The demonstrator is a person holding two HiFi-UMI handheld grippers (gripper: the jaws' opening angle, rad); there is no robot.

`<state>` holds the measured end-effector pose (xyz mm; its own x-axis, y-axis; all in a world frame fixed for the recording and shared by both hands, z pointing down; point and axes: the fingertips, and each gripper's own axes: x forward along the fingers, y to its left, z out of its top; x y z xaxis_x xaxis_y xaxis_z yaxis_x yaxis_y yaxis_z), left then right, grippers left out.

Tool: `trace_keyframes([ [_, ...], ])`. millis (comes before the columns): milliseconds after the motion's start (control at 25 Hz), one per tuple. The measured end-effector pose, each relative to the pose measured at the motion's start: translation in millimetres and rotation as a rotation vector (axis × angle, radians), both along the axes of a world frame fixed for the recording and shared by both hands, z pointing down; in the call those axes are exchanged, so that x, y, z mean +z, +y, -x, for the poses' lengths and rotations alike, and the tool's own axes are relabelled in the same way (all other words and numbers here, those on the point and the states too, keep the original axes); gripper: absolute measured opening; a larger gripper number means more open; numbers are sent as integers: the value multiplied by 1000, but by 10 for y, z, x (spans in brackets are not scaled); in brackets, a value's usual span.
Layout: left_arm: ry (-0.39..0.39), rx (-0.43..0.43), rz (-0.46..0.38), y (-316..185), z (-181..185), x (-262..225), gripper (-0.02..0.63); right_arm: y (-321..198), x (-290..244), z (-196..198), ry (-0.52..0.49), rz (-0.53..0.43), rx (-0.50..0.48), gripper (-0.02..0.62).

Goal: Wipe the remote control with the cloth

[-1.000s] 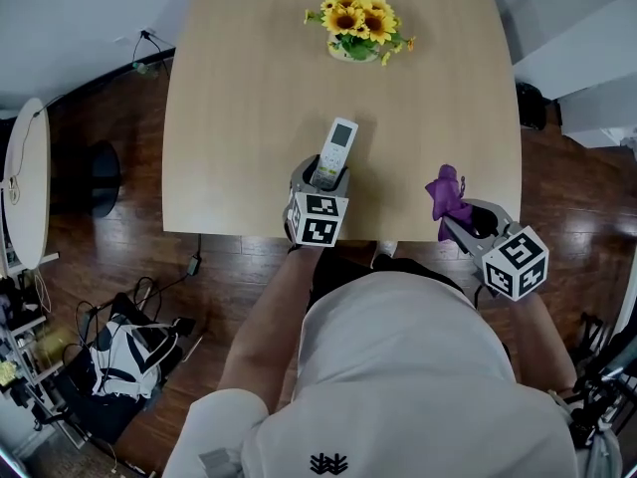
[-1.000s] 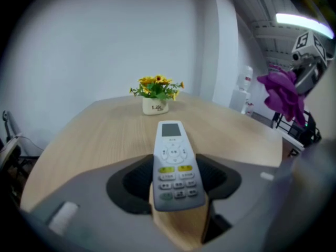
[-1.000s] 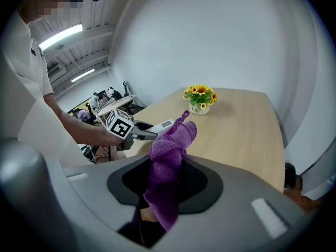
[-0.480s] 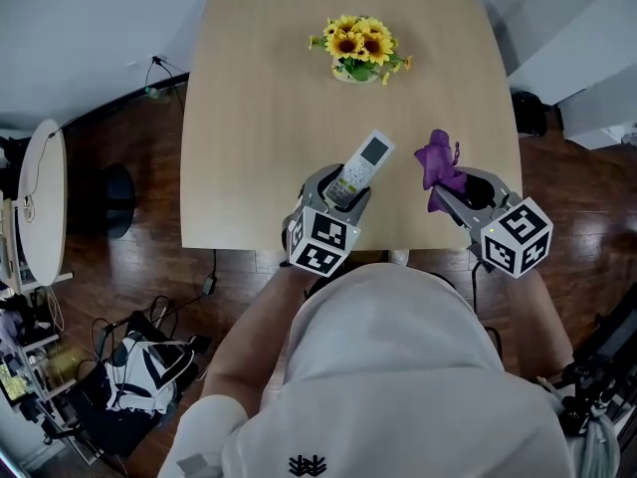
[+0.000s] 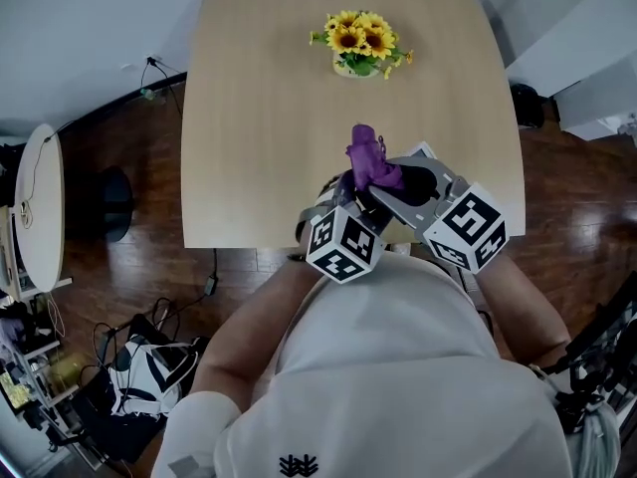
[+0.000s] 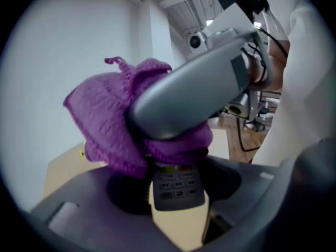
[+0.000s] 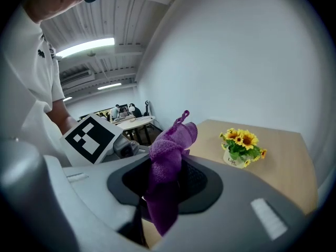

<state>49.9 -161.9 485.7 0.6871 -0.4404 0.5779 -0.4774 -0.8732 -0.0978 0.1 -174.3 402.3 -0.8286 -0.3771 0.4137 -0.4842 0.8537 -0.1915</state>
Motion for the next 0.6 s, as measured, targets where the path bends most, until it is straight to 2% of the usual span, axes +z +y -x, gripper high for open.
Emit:
trace_keyframes([
  [240, 5, 17, -1, 47, 92, -93, 273, 56, 62, 118, -88, 110, 53, 126],
  [600, 30, 19, -1, 41, 136, -116, 273, -101, 121, -81, -5, 46, 97, 124],
])
